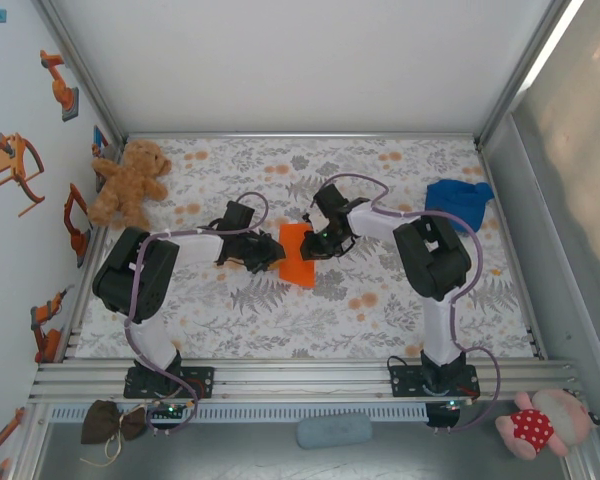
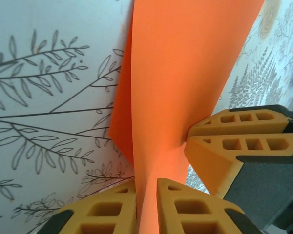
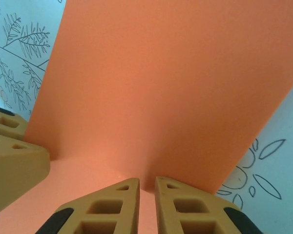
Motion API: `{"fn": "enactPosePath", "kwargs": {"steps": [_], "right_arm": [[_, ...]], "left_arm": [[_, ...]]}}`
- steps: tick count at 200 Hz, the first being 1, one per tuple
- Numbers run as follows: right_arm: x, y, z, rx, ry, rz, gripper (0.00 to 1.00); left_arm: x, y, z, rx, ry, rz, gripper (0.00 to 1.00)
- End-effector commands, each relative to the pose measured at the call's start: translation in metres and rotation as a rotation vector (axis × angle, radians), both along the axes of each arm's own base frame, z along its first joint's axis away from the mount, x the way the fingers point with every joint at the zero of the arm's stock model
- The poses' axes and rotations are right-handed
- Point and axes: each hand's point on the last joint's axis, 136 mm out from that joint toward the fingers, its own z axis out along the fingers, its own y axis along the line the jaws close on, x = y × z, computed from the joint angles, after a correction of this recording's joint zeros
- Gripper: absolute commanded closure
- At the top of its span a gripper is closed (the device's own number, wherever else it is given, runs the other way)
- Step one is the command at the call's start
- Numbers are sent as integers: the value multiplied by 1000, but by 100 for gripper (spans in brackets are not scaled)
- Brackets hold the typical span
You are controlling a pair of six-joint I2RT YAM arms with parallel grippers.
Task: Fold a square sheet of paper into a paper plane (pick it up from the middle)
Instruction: Third fold the triangle at the center of the table.
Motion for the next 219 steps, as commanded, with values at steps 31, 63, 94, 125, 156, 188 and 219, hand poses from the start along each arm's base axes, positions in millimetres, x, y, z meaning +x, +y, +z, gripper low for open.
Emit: {"fn": "enactPosePath", "kwargs": {"steps": [31, 63, 94, 125, 156, 188, 219], "right_arm": [[12, -11, 48, 27, -158, -65, 74], [13, -26, 77, 21, -301, -97, 64], [-1, -34, 89, -32, -436, -68, 59], [-20, -22, 95, -82, -565, 27, 57], [-37, 0, 90, -101, -637, 146, 56], [-49, 20, 78, -98, -644, 248, 54], [-56, 34, 68, -111, -646, 315, 51]], "left_arm": [[3, -6, 7, -36, 23, 10, 99], [4, -9, 13, -57, 42, 43, 100], [4, -14, 21, -79, 69, 68, 100], [4, -16, 22, -85, 117, 91, 100], [4, -18, 21, -81, 150, 104, 100], [4, -18, 18, -75, 169, 112, 100], [3, -19, 15, -74, 183, 116, 100]]}}
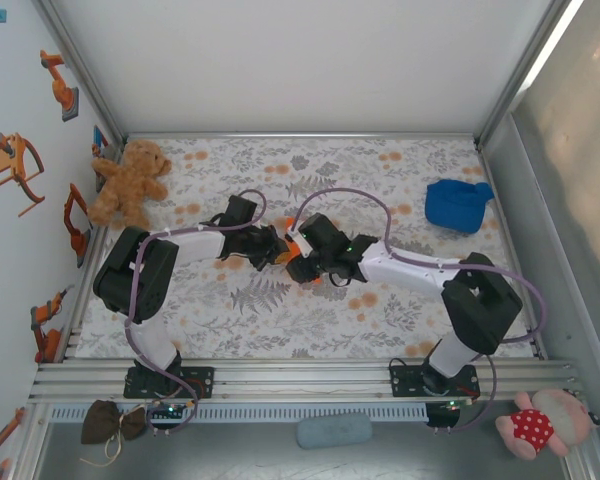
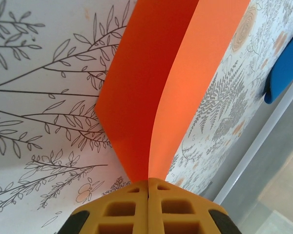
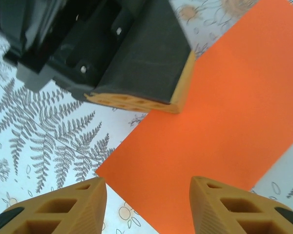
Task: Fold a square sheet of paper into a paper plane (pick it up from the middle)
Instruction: Third fold the triangle at the center of the table.
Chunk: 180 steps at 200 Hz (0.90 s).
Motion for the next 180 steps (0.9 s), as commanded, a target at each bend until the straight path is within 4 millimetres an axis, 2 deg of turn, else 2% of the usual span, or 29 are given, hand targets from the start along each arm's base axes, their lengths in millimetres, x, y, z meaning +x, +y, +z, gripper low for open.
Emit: {"fn": "enactPosePath", "kwargs": {"steps": [1, 33, 67, 106, 133, 157, 180], "right_arm": [[4, 13, 1, -22, -55, 54, 51], [4, 18, -6, -38, -53, 66, 48], [16, 9, -10, -84, -102, 13, 49], [23, 4, 3, -77, -159, -20, 62], [21, 4, -1, -91, -151, -3, 73], [18, 4, -6, -103, -135, 17, 79], [15, 5, -6, -97, -123, 30, 89]], "left_arm": [[0, -4, -1, -7, 43, 4, 100], [-1, -4, -1, -8, 44, 4, 100], [-2, -4, -2, -8, 47, 5, 99], [-2, -3, -2, -6, 49, 6, 97], [-2, -3, -2, -6, 49, 7, 96], [-2, -3, -1, -8, 48, 9, 93], [-1, 2, 2, -5, 43, 16, 88]]}}
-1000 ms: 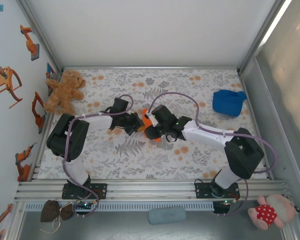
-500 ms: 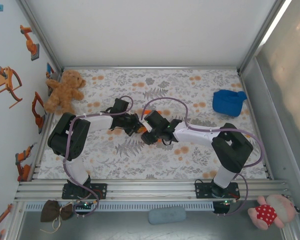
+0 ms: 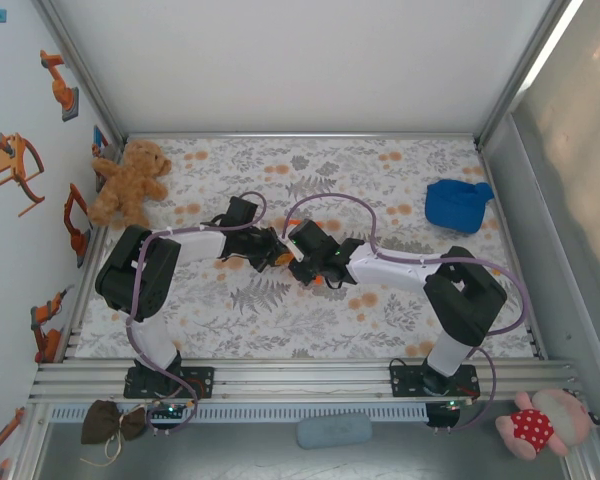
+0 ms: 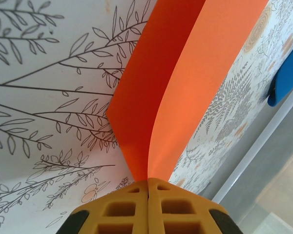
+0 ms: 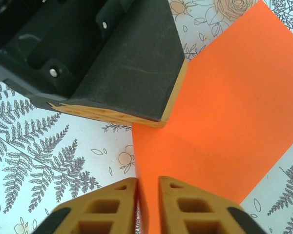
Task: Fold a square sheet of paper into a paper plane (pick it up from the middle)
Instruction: Third fold the triangle at the center of the table.
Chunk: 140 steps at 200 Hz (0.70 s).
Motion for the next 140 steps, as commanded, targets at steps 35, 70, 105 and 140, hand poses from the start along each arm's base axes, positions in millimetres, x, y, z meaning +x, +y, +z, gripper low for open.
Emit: {"fn": "enactPosePath", "kwargs": {"steps": [35, 70, 105, 140], "right_arm": [[-10, 10, 14, 62, 25, 65, 100], [-24, 13, 14, 135, 119, 107, 100], [-36, 16, 12, 194, 217, 141, 100], [-45, 15, 6, 211, 274, 158, 100]], "left_arm": [[5, 30, 10, 42, -19, 49, 73], [18, 53, 30, 64, -119, 83, 67], [34, 39, 47, 11, -192, 75, 67], [46, 12, 37, -7, -182, 26, 71]]}}
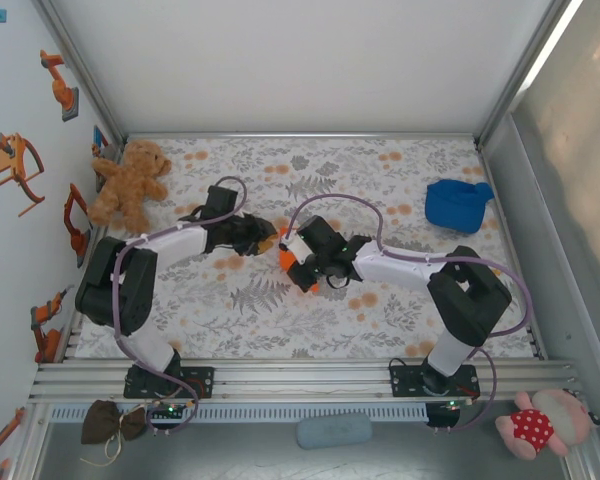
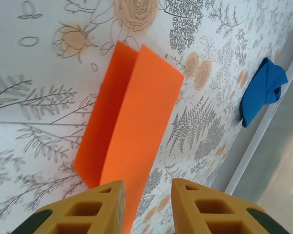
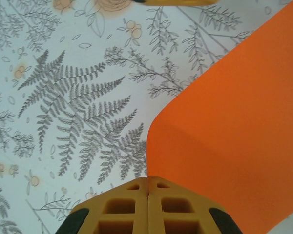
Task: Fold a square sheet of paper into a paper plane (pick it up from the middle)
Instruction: Third fold the triangle at the center of the table.
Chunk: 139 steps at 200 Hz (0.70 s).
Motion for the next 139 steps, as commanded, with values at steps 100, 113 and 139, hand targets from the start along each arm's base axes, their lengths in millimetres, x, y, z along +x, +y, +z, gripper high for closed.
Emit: {"fn": "enactPosePath", "kwargs": {"steps": [100, 113, 139], "right_arm": [[3, -17, -13, 0, 68, -73, 100], [8, -21, -16, -13, 64, -104, 100], [20, -29, -21, -37, 53, -169, 100]], "left_arm": [[8, -43, -71, 111, 120, -132, 79], [6, -41, -76, 126, 135, -139, 79], [3, -40, -82, 141, 153, -151, 79]]}}
